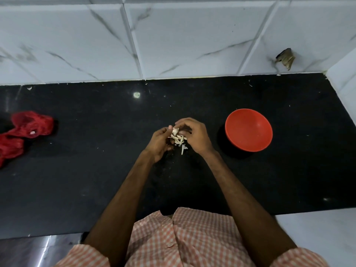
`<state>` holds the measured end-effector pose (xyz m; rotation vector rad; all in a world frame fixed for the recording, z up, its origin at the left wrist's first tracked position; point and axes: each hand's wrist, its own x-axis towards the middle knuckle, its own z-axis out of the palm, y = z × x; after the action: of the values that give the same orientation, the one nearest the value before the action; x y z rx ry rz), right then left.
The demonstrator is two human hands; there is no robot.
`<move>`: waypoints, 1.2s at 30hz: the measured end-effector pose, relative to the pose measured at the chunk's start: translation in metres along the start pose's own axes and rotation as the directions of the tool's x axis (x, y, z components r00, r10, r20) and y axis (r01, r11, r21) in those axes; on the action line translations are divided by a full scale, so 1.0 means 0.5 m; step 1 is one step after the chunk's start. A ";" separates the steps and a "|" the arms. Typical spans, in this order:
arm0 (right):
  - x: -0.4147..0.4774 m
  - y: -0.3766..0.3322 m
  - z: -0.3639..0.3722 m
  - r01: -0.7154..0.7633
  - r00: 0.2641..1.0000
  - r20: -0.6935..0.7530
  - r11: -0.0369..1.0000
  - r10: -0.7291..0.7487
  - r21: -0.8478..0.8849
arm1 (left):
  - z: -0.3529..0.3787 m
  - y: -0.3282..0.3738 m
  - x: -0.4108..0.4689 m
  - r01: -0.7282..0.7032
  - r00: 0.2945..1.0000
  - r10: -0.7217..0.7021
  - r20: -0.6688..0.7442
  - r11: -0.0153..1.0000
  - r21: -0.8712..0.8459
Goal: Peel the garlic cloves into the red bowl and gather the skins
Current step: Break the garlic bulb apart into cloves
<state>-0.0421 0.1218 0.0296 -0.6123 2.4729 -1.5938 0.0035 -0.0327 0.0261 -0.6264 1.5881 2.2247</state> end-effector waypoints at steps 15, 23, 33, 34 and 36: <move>0.007 -0.015 0.028 -0.248 0.969 -0.012 0.969 0.248 -0.006 | 0.013 0.001 0.002 -0.051 0.985 0.052 -0.162 0.999 0.007; 0.013 -0.017 0.040 -0.335 0.937 0.062 0.935 0.344 -0.119 | 0.029 0.003 0.000 -0.010 0.994 -0.002 -0.112 0.995 -0.102; 0.006 -0.039 0.040 -0.399 0.912 0.054 0.911 0.406 -0.109 | 0.063 0.008 0.003 -0.074 0.980 0.041 -0.197 0.984 -0.164; 0.007 -0.041 0.037 -0.363 0.925 0.054 0.919 0.375 -0.154 | 0.064 0.008 0.004 -0.079 0.979 0.045 -0.198 0.983 -0.168; 0.011 -0.042 0.036 -0.292 0.951 0.030 0.927 0.307 -0.237 | 0.063 0.004 0.011 -0.093 0.974 0.059 -0.217 0.985 -0.149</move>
<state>-0.0359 0.0969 0.0411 -0.2858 2.5705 -1.1679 -0.0073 -0.0034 0.0335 -0.8890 1.5663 2.4277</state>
